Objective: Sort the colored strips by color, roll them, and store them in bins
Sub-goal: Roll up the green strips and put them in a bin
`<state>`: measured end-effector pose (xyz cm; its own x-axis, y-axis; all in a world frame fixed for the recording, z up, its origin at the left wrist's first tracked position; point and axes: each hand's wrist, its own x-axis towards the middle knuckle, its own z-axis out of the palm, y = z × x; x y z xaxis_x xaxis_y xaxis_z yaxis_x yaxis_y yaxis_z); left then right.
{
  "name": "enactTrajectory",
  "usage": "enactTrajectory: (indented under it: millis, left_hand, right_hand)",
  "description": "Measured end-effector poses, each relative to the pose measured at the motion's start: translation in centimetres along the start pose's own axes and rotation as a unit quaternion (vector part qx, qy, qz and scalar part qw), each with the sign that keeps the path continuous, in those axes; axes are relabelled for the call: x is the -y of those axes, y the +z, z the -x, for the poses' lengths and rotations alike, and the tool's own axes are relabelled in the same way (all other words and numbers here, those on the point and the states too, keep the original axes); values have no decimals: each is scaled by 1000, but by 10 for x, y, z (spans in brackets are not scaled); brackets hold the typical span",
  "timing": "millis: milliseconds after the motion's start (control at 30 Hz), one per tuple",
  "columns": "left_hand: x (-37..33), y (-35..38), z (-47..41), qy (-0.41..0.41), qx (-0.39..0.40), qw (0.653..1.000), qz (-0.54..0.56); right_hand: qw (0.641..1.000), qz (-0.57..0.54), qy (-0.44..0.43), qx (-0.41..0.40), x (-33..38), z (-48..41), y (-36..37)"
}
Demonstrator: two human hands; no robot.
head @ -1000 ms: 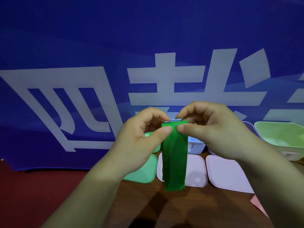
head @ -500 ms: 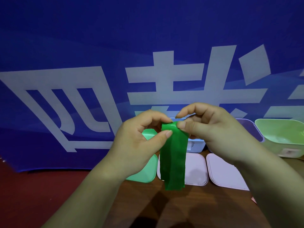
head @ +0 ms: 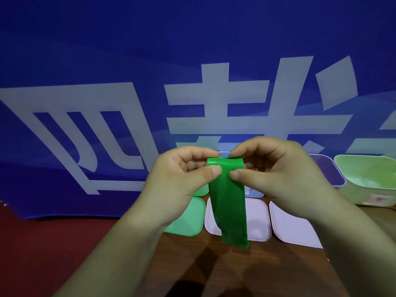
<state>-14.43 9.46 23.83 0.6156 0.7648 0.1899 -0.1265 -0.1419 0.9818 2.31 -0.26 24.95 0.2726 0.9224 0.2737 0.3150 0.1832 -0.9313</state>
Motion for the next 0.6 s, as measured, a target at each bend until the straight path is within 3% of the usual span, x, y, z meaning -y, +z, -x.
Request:
enactTrajectory:
  millis: [500, 600]
  left_hand:
    - [14, -6, 1, 80, 44, 985, -149]
    - [16, -3, 0, 94, 33, 987, -122]
  right_hand:
    - [989, -111, 95, -31, -2, 0, 1]
    - [983, -136, 122, -31, -5, -1, 2]
